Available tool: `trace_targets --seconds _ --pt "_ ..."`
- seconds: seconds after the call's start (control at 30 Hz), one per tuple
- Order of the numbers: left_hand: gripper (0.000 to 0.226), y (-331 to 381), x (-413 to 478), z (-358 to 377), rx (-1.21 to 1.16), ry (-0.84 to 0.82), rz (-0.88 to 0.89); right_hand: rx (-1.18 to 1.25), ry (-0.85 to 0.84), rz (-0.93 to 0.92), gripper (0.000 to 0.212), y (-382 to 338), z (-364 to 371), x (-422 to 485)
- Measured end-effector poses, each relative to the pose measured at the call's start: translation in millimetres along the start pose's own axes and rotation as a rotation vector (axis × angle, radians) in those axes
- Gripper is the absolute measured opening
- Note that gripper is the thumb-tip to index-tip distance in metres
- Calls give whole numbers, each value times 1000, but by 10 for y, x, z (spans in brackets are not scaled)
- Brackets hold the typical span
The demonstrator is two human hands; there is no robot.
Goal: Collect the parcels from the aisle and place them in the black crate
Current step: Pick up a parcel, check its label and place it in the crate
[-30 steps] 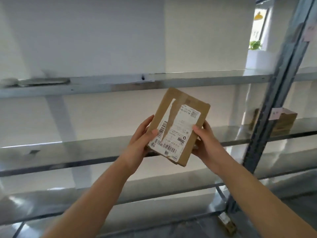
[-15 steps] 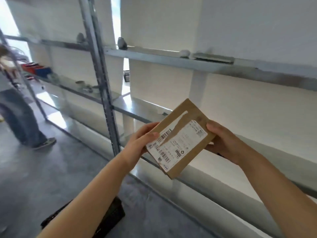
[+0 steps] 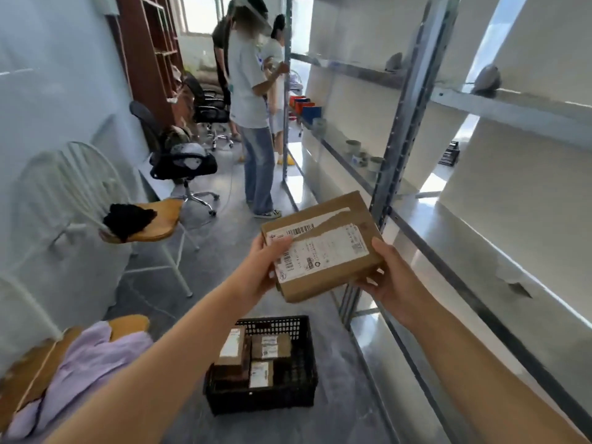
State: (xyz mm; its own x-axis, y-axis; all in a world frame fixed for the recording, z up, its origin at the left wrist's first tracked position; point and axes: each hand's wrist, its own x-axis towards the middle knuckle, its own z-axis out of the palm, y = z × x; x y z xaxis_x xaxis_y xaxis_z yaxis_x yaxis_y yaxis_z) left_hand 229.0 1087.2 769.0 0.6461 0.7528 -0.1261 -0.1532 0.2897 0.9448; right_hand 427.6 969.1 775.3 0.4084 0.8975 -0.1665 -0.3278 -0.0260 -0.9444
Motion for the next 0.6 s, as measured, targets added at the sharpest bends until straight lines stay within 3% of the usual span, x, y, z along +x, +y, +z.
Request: trace_targets --seconds 0.2,0.4,0.6 --pt "53 -94 282 -576 -83 267 -60 -120 -163 153 38 384 292 776" --pt "34 -196 903 -1253 -52 279 -183 -167 -201 269 38 808 627 1594" --pt "40 -563 1788 -1837 -13 250 -322 -138 -47 363 37 1419 766 2364"
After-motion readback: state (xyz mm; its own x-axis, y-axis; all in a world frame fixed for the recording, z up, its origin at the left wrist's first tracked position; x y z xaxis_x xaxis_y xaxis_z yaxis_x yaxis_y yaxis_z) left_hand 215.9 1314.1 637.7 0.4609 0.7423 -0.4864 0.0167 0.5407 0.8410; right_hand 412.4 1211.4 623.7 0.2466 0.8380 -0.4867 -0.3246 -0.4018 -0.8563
